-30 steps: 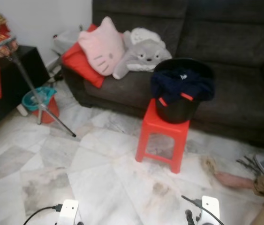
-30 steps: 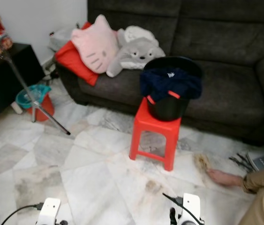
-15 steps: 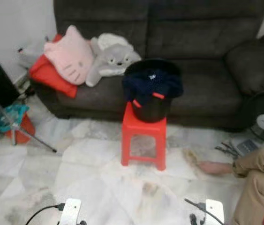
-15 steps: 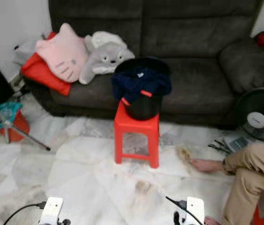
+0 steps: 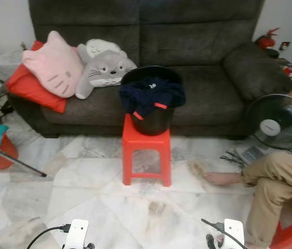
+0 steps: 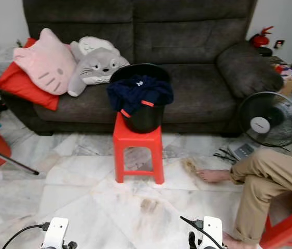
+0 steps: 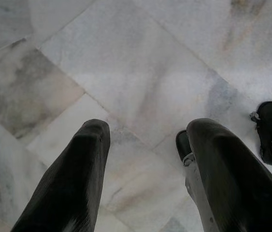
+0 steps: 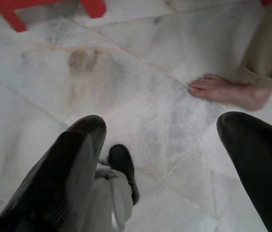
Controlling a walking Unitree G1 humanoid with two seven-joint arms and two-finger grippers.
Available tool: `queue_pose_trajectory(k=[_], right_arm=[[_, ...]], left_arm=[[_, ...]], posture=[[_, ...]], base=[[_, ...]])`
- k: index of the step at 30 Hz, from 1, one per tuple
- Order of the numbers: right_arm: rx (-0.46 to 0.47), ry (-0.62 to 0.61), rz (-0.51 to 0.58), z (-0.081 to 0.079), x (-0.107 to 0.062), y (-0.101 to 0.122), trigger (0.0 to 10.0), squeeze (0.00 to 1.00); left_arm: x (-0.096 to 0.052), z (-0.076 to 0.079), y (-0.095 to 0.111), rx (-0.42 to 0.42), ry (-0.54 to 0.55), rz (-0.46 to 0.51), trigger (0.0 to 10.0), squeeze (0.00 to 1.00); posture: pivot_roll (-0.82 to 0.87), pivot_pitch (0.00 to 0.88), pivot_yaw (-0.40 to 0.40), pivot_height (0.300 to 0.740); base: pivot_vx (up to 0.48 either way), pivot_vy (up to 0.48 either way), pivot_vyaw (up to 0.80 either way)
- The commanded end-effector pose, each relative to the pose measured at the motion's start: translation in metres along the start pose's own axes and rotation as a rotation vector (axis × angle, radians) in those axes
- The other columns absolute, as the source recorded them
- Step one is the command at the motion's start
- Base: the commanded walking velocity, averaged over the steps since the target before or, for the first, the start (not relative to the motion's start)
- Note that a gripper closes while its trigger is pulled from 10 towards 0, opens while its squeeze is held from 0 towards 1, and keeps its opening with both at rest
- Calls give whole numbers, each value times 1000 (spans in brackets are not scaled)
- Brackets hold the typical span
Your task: Hang hanger
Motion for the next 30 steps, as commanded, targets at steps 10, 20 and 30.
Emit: queue_pose_trajectory(k=[10, 20, 30], right_arm=[[-59, 15, 22, -1, 1, 6, 10000, 0], [-63, 17, 12, -1, 1, 5, 10000, 0], [-57, 12, 11, -2, 1, 5, 10000, 0]], left_arm=[[-1, -3, -3, -7, 5, -15, 10000, 0], [0, -3, -2, -15, 4, -12, 10000, 0], [-1, -4, -2, -12, 4, -12, 10000, 0]], posture=[[-181, 0, 62, 740], [-183, 0, 65, 740], [-183, 0, 68, 740]], base=[[150, 0, 155], [260, 0, 177], [271, 0, 0]])
Point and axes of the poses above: a point about 5 cm out from each wrist's last joint towards the gripper, its own x axis pointing out of the wrist towards the gripper, its own y axis along the axis of the wrist's last joint, z = x × y, the point moved 2 cm from there along x, pointing out of the wrist towards the gripper, and after that the axes turned 14 degrees about -x, right-handed, at the moved point
